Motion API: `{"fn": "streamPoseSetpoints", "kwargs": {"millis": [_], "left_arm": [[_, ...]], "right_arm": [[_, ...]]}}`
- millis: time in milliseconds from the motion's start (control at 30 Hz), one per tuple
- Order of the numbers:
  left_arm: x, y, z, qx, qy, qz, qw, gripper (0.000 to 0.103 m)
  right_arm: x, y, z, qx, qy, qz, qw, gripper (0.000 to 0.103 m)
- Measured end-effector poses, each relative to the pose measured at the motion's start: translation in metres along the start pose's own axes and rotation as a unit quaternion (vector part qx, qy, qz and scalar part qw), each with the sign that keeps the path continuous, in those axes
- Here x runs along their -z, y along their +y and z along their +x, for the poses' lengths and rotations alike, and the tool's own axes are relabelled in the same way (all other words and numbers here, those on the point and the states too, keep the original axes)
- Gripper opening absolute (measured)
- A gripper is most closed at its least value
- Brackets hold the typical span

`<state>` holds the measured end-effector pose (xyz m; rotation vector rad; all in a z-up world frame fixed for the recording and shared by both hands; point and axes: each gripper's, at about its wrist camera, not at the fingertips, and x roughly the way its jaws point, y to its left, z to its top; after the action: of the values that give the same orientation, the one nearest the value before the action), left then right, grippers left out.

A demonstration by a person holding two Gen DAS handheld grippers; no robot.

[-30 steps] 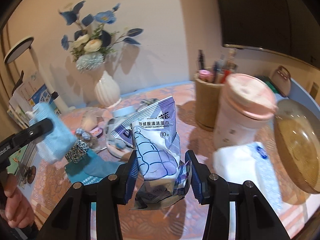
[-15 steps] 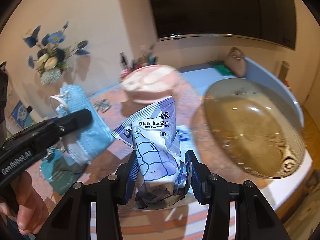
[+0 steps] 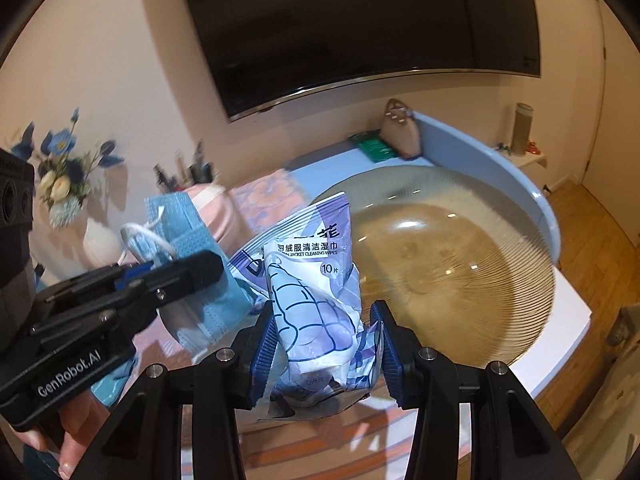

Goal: Organize soft objects
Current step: 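Carry the masks and wipes packet in both grippers over the amber glass plate, then open both grippers to drop the masks and wipes onto the plate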

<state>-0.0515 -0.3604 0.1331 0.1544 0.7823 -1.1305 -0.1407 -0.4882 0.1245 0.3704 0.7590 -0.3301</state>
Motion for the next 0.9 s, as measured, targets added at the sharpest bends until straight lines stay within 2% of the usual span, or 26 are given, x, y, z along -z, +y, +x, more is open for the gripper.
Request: {"fn": "streamPoseSetpoints", "kwargs": {"millis": [300, 500, 567, 600, 633, 733, 900], "left_arm": [[-0.026, -0.018, 0.036, 0.043, 0.009, 0.017, 0.9989, 0.009], [-0.034, -0.029, 0.064, 0.042, 0.012, 0.031, 0.9986, 0.01], [-0.035, -0.026, 0.072, 0.038, 0.014, 0.025, 0.9989, 0.021], [-0.035, -0.024, 0.076, 0.041, 0.021, 0.019, 0.9988, 0.037], [-0.035, -0.02, 0.078, 0.048, 0.026, 0.008, 0.9985, 0.046], [-0.033, -0.015, 0.078, 0.069, 0.031, -0.008, 0.9971, 0.053], [-0.026, -0.025, 0.052, 0.073, 0.026, 0.01, 0.9969, 0.053]], "right_arm": [[-0.028, -0.053, 0.001, 0.047, -0.03, 0.044, 0.997, 0.046], [-0.039, -0.083, 0.022, 0.052, -0.012, 0.085, 0.995, 0.048], [-0.038, -0.087, 0.028, 0.048, -0.002, 0.094, 0.994, 0.062], [-0.037, -0.09, 0.03, 0.044, 0.0, 0.101, 0.994, 0.068], [-0.036, -0.091, 0.03, 0.047, 0.002, 0.102, 0.994, 0.068], [-0.034, -0.094, 0.029, 0.05, 0.004, 0.103, 0.993, 0.068], [-0.031, -0.09, 0.015, 0.025, -0.009, 0.102, 0.994, 0.069]]}}
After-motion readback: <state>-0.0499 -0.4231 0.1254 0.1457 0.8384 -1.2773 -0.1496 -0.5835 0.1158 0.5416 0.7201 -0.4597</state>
